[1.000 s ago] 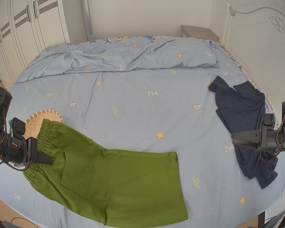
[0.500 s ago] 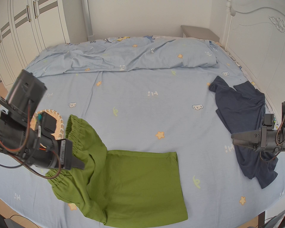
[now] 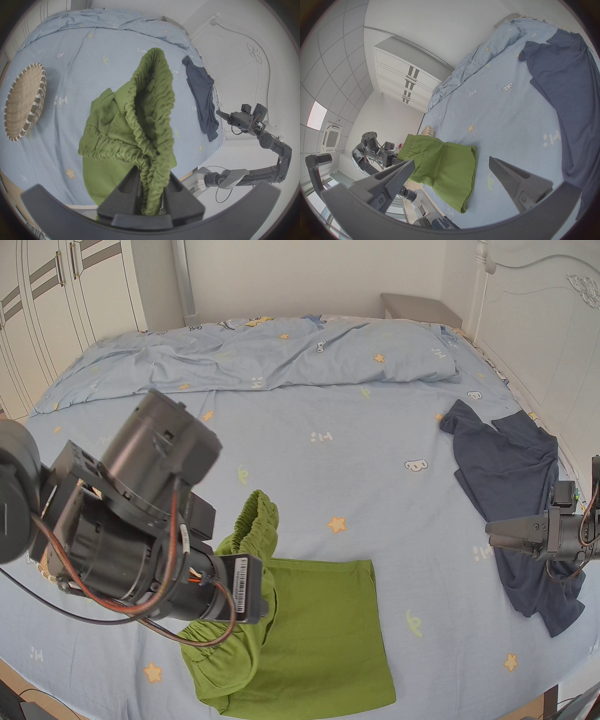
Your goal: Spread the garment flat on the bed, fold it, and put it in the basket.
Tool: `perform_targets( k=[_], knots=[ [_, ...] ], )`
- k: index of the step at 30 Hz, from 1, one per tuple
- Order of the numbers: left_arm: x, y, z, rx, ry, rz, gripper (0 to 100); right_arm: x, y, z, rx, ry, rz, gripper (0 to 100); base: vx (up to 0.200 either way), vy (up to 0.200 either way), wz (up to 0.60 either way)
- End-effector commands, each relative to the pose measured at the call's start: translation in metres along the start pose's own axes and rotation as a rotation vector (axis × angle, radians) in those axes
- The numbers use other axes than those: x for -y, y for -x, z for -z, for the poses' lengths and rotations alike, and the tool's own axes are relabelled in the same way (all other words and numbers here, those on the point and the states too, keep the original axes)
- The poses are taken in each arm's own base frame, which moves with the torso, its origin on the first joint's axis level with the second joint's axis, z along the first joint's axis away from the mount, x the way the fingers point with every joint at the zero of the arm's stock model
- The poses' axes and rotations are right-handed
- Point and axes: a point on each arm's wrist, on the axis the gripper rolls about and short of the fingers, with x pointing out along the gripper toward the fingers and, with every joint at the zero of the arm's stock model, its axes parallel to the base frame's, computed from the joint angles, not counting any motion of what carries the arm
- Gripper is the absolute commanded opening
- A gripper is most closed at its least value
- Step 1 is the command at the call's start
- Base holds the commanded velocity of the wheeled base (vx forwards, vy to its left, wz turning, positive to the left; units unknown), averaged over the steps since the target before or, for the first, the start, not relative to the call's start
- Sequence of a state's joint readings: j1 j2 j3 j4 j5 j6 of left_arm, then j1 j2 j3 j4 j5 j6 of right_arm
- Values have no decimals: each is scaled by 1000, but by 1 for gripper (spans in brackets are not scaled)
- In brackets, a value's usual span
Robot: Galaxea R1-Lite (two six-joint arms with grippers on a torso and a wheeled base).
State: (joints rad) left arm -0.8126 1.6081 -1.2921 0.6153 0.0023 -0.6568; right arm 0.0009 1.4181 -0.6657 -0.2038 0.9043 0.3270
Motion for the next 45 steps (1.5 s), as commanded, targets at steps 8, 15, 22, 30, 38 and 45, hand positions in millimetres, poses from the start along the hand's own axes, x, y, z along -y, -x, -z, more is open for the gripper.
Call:
perform_targets(
  k=[8,15,22,30,38,45],
  knots=[
    [29,-38,11,-50,8,36,0,5,-4,1,-14,-13,5,100,0,0,0],
    [35,-58,11,-64,31,32,0,7,-5,1,-19,-18,6,100,0,0,0],
    [40,-65,8,-39,51,69,100,7,-5,2,-21,-19,6,100,0,0,0],
    [35,-65,-3,-37,126,164,100,7,-6,2,-22,-18,3,100,0,0,0],
    [-59,-49,-29,-105,329,239,100,0,-6,3,-29,-5,-17,100,0,0,0],
    [-173,-77,14,-206,187,392,100,-12,-6,7,-40,22,-45,100,0,0,0]
  ],
)
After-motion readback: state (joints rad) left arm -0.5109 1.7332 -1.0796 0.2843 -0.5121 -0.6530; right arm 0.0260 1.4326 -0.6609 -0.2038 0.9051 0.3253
